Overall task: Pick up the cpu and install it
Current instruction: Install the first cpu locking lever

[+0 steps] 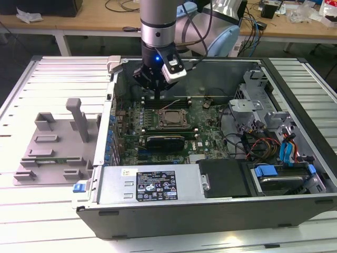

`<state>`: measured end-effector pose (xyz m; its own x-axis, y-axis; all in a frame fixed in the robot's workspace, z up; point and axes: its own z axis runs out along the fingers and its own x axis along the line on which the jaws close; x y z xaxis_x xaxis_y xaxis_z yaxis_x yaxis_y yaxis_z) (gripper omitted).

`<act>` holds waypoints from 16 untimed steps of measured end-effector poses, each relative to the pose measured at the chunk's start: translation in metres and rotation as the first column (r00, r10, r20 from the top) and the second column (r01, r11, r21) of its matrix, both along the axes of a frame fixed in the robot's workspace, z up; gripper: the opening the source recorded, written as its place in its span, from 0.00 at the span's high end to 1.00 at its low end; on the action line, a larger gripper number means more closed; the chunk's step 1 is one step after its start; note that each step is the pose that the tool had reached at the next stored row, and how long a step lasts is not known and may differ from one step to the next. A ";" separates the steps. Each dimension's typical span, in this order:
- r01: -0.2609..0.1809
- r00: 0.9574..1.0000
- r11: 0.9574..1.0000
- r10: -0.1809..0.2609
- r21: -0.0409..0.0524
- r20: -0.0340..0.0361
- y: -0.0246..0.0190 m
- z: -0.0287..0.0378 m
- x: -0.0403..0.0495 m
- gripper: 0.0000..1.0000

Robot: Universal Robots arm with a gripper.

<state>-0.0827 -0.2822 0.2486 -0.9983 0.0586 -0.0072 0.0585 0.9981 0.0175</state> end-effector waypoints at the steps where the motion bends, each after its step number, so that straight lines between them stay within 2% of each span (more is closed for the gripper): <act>1: 0.000 1.000 1.000 0.000 0.000 0.000 0.0000 0.0000 0.0000 0.89; 5: 0.000 1.000 1.000 0.000 0.000 0.000 0.0000 -0.0002 0.0000 0.89; 10: 0.000 1.000 1.000 0.000 0.000 0.000 0.0000 -0.0038 0.0001 0.89; 16: 0.000 1.000 1.000 0.000 0.000 0.000 0.0000 -0.0122 0.0000 0.89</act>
<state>-0.0827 -0.2822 0.2365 -0.9983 0.0586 -0.0073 0.0584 0.9981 0.0176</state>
